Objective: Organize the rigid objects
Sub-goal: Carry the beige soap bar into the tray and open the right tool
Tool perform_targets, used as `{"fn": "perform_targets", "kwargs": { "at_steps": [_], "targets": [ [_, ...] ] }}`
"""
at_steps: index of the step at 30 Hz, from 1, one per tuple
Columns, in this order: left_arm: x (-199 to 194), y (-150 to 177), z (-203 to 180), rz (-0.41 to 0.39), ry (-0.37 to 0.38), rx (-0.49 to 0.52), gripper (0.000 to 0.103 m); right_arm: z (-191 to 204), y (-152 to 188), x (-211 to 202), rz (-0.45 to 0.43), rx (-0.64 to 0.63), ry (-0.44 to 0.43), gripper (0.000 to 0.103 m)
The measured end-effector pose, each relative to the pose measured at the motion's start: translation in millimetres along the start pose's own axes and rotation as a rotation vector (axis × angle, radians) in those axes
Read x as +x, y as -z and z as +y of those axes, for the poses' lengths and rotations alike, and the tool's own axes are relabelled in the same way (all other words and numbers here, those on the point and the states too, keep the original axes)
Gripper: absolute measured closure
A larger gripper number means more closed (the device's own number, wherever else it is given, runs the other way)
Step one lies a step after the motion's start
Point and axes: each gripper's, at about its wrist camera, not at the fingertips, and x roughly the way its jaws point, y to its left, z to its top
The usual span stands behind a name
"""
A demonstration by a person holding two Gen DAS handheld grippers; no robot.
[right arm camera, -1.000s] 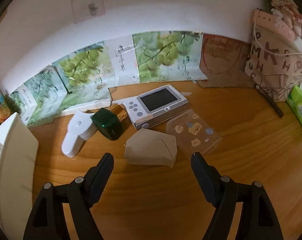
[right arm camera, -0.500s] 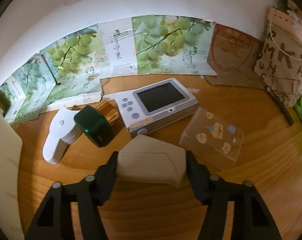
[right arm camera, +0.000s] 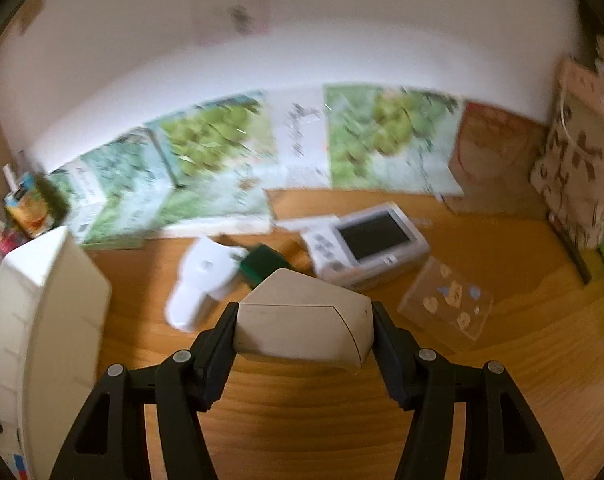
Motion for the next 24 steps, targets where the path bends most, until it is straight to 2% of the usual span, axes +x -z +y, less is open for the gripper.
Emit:
{"fn": "perform_targets", "kwargs": {
  "at_steps": [13,17,24],
  "targets": [
    [-6.9,-9.2,-2.7,-0.033,0.007,0.078,0.087,83.2,-7.2,-67.6,-0.111,-0.2,-0.17,0.04],
    [-7.4,-9.9,-5.9,-0.035,0.015,0.109,0.087,122.1,1.4,-87.9,-0.124,-0.271,-0.251,0.04],
    [-4.6,-15.0,-6.3,-0.018,0.036,0.177,0.091,181.6,27.9,-110.2,-0.11,-0.393,-0.343,0.04]
  ]
}}
